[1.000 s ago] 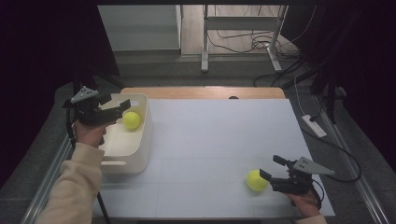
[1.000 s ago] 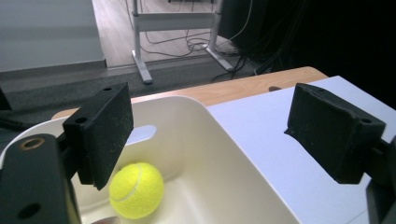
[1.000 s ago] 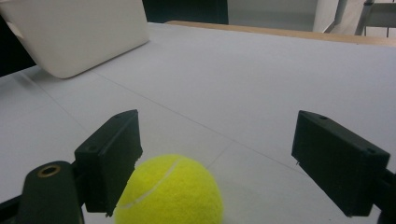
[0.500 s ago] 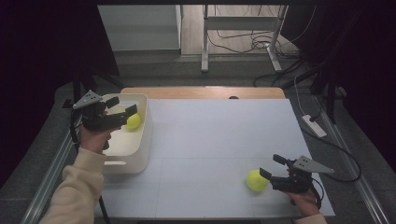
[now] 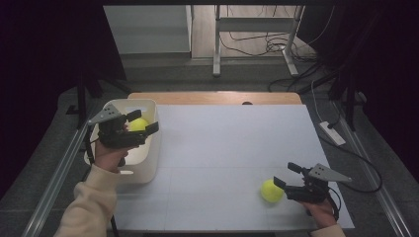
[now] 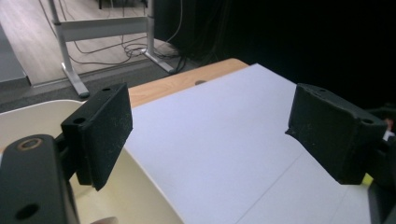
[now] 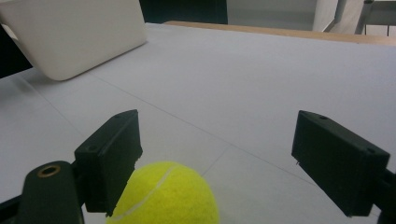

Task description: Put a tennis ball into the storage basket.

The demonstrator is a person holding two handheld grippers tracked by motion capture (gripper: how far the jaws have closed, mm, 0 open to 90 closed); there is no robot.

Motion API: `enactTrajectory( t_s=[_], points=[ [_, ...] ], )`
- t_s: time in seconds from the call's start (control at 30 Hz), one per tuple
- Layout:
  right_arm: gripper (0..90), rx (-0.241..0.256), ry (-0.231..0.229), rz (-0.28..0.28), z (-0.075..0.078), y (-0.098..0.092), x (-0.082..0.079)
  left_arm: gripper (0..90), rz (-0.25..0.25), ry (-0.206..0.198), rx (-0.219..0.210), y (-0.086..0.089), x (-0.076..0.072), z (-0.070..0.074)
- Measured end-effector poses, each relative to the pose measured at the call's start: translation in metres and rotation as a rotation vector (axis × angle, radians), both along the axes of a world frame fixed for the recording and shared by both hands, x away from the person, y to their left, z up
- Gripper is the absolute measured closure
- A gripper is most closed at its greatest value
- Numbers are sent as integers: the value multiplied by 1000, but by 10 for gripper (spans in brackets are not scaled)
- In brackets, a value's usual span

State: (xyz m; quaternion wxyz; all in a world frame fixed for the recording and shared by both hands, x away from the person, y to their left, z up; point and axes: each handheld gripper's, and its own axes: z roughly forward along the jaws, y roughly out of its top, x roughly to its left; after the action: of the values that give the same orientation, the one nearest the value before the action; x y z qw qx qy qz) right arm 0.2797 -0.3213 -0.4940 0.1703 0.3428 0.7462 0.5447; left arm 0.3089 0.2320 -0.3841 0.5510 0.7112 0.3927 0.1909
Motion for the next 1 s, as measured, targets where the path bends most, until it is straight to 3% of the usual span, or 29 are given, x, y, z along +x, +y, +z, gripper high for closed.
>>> enactTrajectory(
  t_s=[0.27, 1.0],
  points=[
    [159, -3, 6, 5, 0, 1, 0, 143, -63, -10, 2, -14, -9, -2],
    [159, -5, -1, 14, 0, 1, -2, 134, -214, 28, 20, -60, -21, -18]
  ],
)
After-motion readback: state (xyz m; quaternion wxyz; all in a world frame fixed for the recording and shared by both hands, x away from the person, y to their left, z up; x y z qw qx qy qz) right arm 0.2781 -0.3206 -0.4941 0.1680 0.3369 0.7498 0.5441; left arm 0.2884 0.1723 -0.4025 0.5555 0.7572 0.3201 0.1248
